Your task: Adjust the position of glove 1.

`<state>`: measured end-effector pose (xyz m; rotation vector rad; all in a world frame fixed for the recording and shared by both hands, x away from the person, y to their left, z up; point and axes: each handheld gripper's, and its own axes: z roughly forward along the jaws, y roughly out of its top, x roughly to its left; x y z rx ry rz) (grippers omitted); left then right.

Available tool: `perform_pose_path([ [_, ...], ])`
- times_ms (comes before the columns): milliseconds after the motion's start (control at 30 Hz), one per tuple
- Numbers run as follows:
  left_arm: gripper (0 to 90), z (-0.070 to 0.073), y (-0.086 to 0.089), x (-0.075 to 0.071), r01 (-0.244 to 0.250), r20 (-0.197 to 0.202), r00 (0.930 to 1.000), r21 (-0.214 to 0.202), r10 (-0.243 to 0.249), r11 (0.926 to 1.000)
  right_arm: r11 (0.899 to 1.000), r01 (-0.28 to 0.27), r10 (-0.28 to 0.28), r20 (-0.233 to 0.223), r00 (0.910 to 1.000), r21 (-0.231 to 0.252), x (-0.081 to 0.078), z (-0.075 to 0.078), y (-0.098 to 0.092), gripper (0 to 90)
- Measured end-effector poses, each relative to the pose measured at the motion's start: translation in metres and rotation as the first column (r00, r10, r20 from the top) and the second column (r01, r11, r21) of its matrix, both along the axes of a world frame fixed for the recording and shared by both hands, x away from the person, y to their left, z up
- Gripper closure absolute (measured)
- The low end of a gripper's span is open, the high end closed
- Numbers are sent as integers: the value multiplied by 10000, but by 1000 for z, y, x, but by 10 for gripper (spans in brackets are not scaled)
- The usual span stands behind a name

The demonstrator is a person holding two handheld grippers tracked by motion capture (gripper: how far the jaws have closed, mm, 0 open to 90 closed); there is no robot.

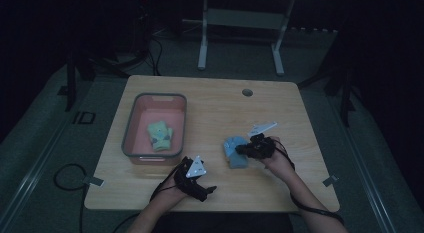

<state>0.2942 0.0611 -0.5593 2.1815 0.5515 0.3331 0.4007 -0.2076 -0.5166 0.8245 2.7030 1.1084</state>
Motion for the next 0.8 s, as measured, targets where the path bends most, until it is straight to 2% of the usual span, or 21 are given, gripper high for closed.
perform_pose_path([
  [100,19,0,0,0,7,28,10000,59,-7,10000,9995,76,-78,-56,10000,-322,3,-8,2,823],
  [133,20,0,-1,-1,12,103,9999,113,-13,9999,9994,59,-62,-64,10000,-342,3,-10,2,814],
  [200,20,-1,-1,-2,-5,512,9987,388,-15,9992,9993,85,-88,-70,9999,-354,3,-12,2,801],
  [333,32,-1,0,-1,-174,658,9977,425,146,9989,9991,86,-88,-61,9999,-408,3,-15,1,749],
  [433,32,-1,1,-1,-116,687,9976,374,90,9992,9991,169,-170,-15,9999,-393,1,-11,-1,641],
  [533,31,1,0,-2,74,819,9966,146,-85,9999,9995,207,-207,-14,9998,-231,-3,-6,-5,524],
  [600,31,2,0,-1,97,672,9977,-92,-90,9999,9996,230,-229,41,9997,-177,-5,-4,-9,453],
  [667,31,3,0,-1,-17,563,9984,-304,34,9995,9998,183,-183,52,9998,-10,-7,-2,-13,341],
  [733,31,5,1,0,-131,336,9993,-578,150,9982,9997,116,-113,-119,9999,209,-9,0,-17,285],
  [800,32,5,1,1,-213,211,9995,-538,224,9983,9985,-43,54,-208,9998,542,-10,0,-21,211],
])
